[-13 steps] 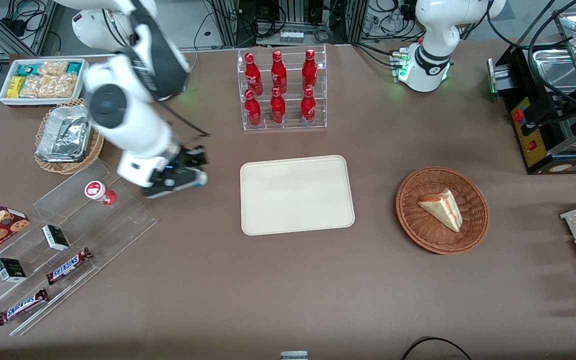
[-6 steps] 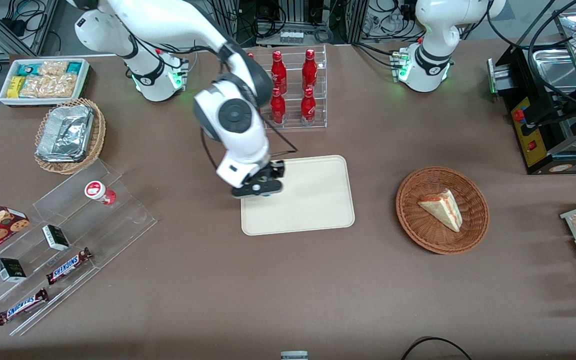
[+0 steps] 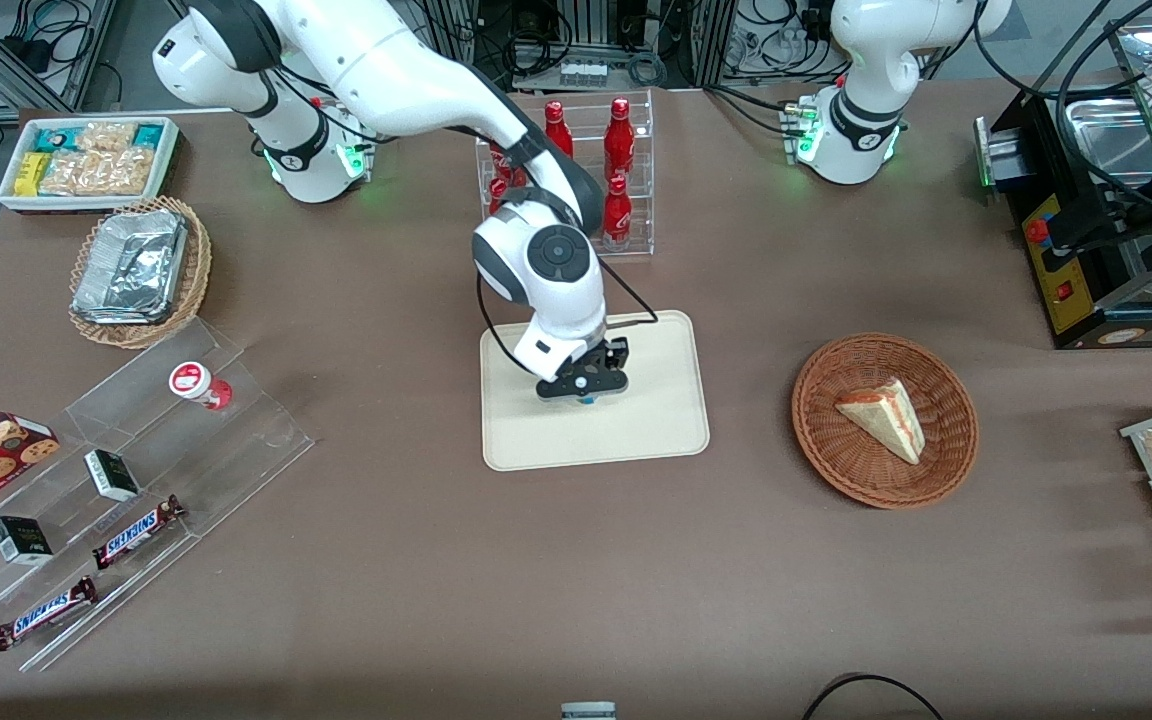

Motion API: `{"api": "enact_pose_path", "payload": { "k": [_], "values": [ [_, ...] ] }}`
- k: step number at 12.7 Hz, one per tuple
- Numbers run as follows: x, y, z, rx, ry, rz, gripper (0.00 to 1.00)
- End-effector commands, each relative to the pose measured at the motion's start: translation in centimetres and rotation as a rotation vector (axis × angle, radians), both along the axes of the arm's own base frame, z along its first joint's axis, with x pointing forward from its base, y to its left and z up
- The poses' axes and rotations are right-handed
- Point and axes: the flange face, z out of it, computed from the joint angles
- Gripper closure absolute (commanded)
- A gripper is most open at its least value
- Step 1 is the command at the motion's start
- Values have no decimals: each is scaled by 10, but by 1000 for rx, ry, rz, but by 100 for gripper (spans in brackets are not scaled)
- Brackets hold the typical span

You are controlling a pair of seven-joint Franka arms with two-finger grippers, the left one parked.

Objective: Place green gum on tray
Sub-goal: 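Lower the green gum tub onto the tray and open the right gripper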

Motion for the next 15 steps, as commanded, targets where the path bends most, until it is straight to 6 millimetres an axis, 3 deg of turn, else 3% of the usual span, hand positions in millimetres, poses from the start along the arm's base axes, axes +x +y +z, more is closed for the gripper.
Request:
{"api": "enact_pose_path", "payload": {
  "k": [1,3,11,12,13,14,15],
  "values": [
    [7,5,-13,1,0,-12,100],
    [-2,14,-10,6,-1,-5,100],
    [-2,11,-16,-2,6,-2,100],
    [-3,11,-18,13,25,-21,78],
    [-3,12,-18,38,45,-42,27],
    [-4,12,-17,43,50,-45,2],
    [-3,12,-15,45,47,-44,1]
  ]
}}
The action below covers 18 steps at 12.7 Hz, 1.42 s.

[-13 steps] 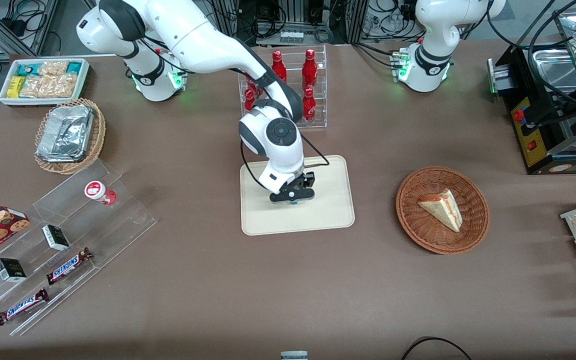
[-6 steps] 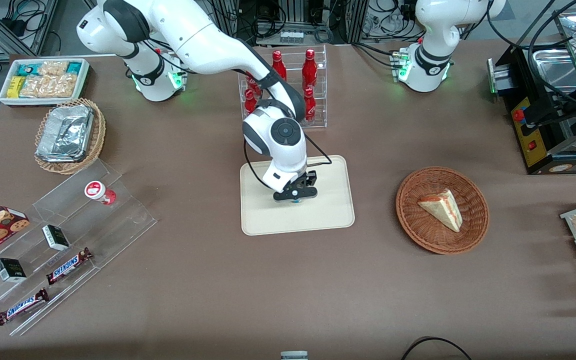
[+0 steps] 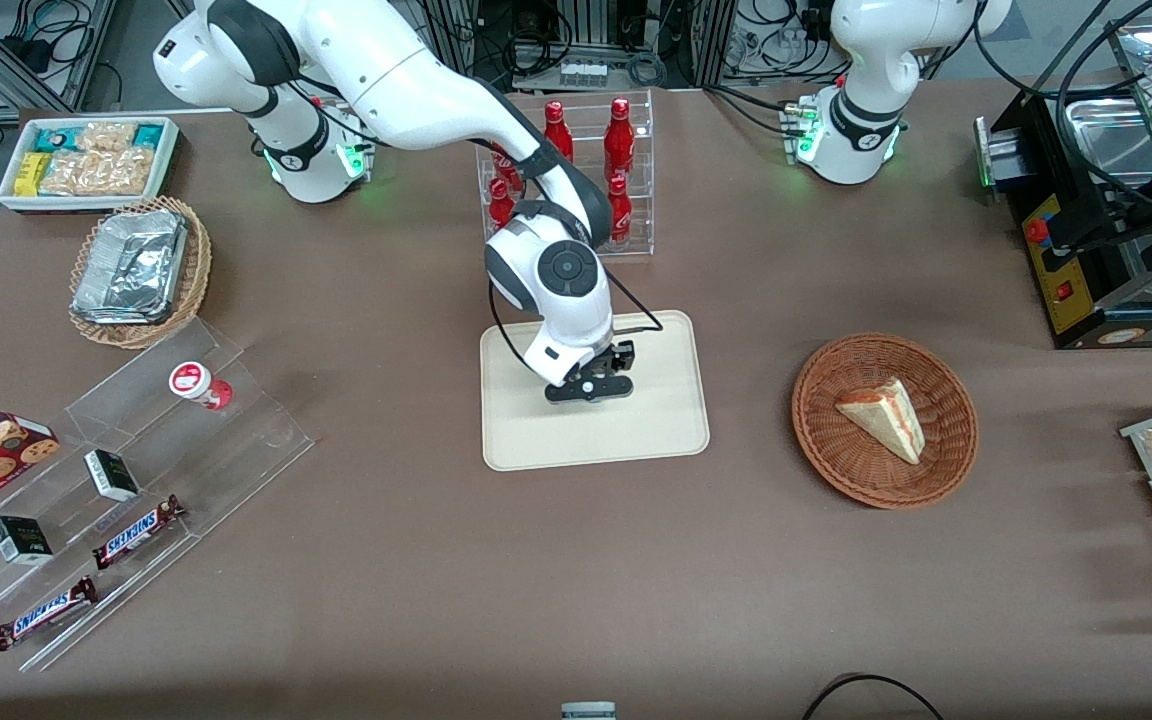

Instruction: Place green gum on tray

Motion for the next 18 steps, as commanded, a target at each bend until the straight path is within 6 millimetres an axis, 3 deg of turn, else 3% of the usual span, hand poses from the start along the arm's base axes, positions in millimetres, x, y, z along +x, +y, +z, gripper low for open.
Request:
{"api": "enact_pose_path", "payload": {
  "k": [1,3,5,8,9,12,15,18],
  "values": [
    [5,4,6,28,1,-20,1],
    [14,-3,20,41,-9,-33,1],
    [26,-19,70,71,-34,-56,1],
    [47,-94,170,67,11,-25,1],
    [55,-129,204,61,35,-32,1],
    [49,-205,292,-19,36,-50,1],
    [31,-278,350,-69,86,-102,1],
    [27,-348,384,-77,100,-58,1]
  ]
}}
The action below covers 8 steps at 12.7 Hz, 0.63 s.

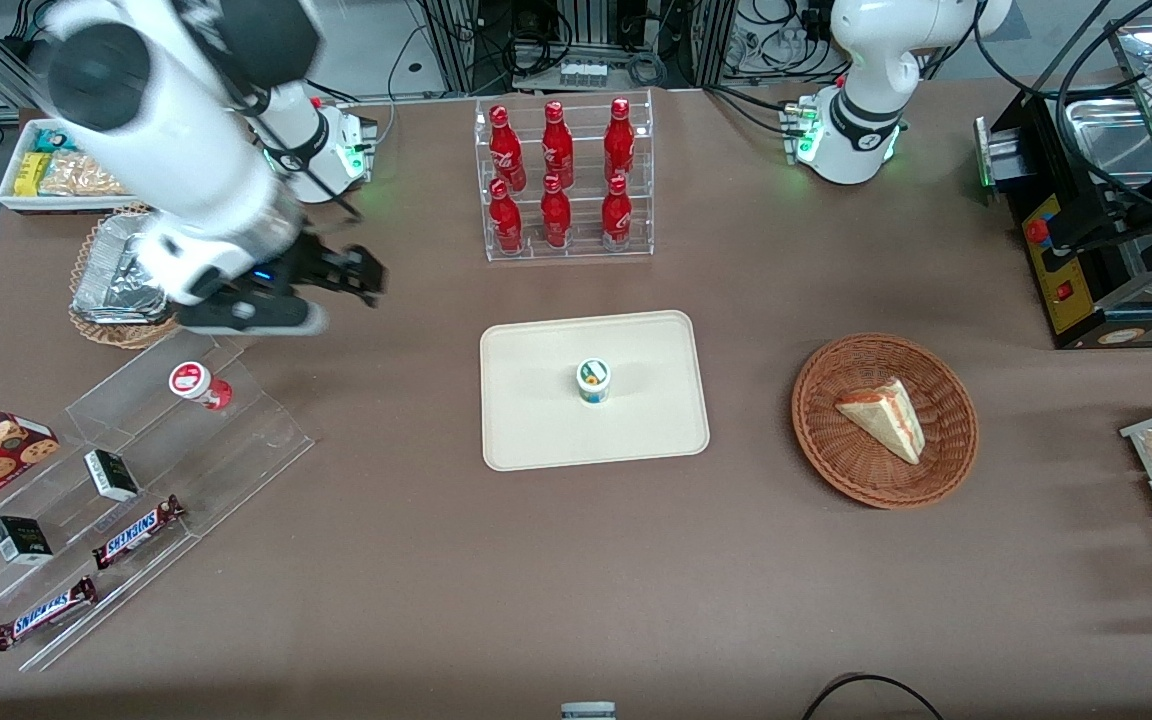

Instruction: Place green gum on tray

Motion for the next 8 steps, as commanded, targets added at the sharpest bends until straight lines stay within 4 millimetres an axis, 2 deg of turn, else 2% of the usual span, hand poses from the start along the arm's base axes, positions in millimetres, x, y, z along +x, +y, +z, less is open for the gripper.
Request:
{"api": "enact_pose_path", "payload": {
  "k": [1,3,5,7,8],
  "values": [
    [-7,-58,15,-4,21,29,1],
    [1,-120,20,8,35,46,1],
    [7,-168,21,19,31,64,1],
    [14,-209,16,30,29,68,1],
    [15,-218,14,30,27,64,1]
  ]
}}
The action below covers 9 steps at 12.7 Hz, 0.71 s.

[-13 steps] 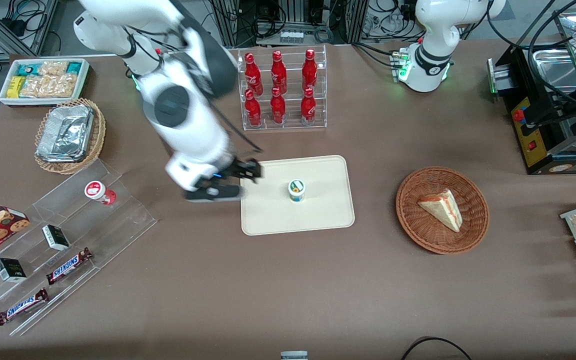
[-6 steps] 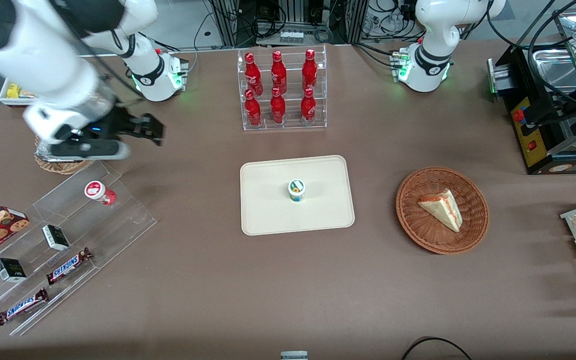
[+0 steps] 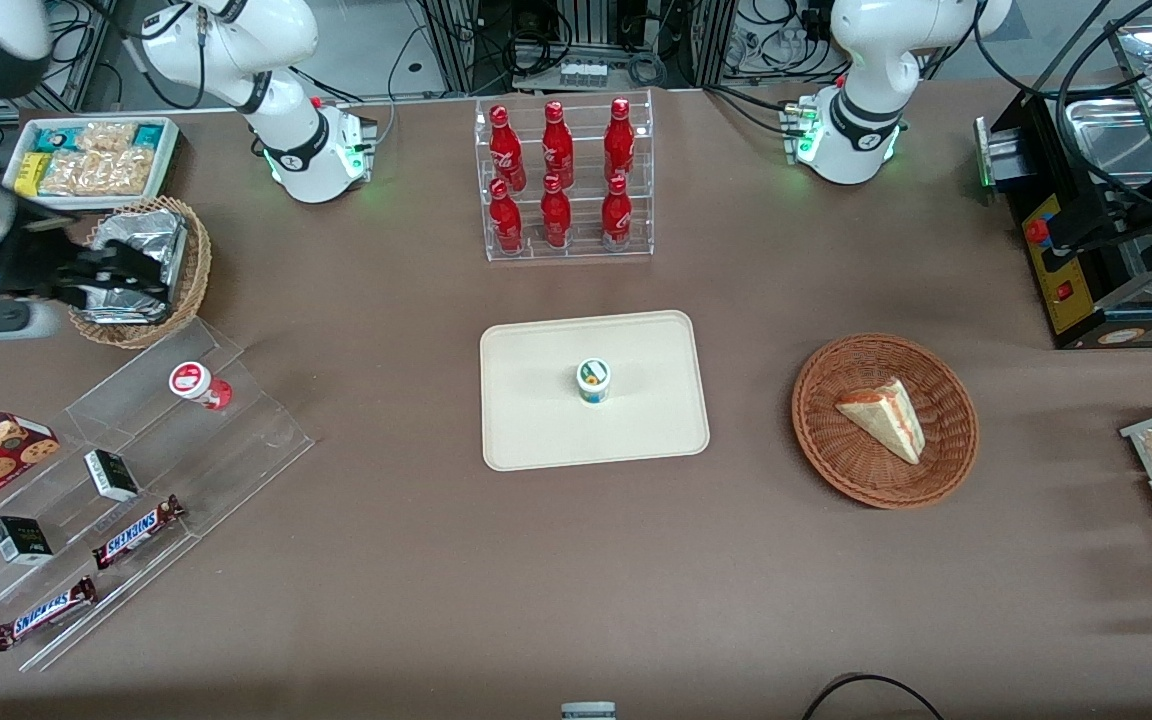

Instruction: Place green gum on tray

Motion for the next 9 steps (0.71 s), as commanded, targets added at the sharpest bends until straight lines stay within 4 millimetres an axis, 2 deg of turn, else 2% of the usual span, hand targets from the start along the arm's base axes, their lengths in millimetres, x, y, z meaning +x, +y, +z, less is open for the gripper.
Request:
{"api": "enact_pose_path", "payload": {
  "k": [1,2,6,7,9],
  "values": [
    [0,-18,-1,-5,-9,0,1],
    [-1,-26,0,-5,-10,-14,1],
    [-2,-39,2,-11,-13,-35,1],
    [-3,-48,2,-11,-12,-52,1],
    [-2,-45,2,-11,-13,-48,1]
  ]
}}
